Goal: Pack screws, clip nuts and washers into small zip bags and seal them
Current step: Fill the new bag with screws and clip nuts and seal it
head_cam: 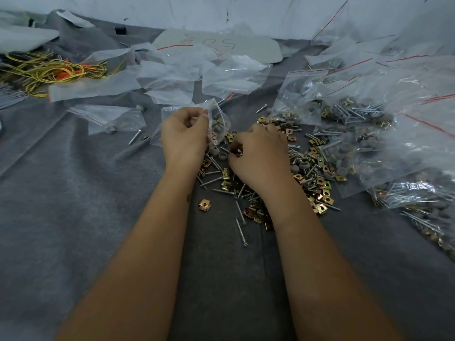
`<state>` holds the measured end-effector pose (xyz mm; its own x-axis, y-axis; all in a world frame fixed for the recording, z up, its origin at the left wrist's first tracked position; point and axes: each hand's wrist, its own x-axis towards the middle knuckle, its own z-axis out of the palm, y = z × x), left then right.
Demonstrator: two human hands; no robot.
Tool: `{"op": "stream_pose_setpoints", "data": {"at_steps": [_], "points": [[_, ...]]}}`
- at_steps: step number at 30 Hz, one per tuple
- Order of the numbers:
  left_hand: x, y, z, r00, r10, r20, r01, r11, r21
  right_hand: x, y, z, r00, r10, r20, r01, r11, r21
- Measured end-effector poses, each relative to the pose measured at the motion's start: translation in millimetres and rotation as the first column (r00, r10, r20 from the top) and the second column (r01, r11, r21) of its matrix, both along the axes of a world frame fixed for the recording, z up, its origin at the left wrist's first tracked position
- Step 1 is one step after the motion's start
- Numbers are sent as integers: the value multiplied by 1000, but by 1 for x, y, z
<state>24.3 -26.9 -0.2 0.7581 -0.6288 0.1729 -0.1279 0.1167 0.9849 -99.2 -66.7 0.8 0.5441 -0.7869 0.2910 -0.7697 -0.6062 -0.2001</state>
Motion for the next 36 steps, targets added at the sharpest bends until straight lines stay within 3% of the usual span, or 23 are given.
{"op": "stream_pose_setpoints", "data": {"at_steps": [7, 13, 16, 23, 29, 33, 36], "points": [[0, 0, -1, 1000, -29, 13, 28, 1000, 12, 3, 3, 2, 996, 57, 63, -54, 998, -38], [-1, 1, 0, 1000, -24, 14, 24, 999, 22, -1, 7, 11, 904, 8, 428, -25, 999, 33], [-4, 3, 2, 998, -48, 29, 48, 999, 25, 0, 11, 14, 840, 80, 537, -87, 996, -14], [-11, 5, 4, 988, -134, 79, 131, 991, 35, 5, 6, 7, 866, 165, 472, -143, 986, -82], [-9, 4, 2, 987, -145, 76, 141, 989, 51, 9, 9, 6, 800, 162, 578, -168, 985, -43], [-5, 5, 3, 994, -91, 60, 90, 996, 29, 7, 8, 9, 762, 152, 629, -149, 987, -58], [2, 5, 1, 999, 24, 35, -25, 1000, 9, 3, 4, 11, 797, 110, 594, -118, 993, -25]]}}
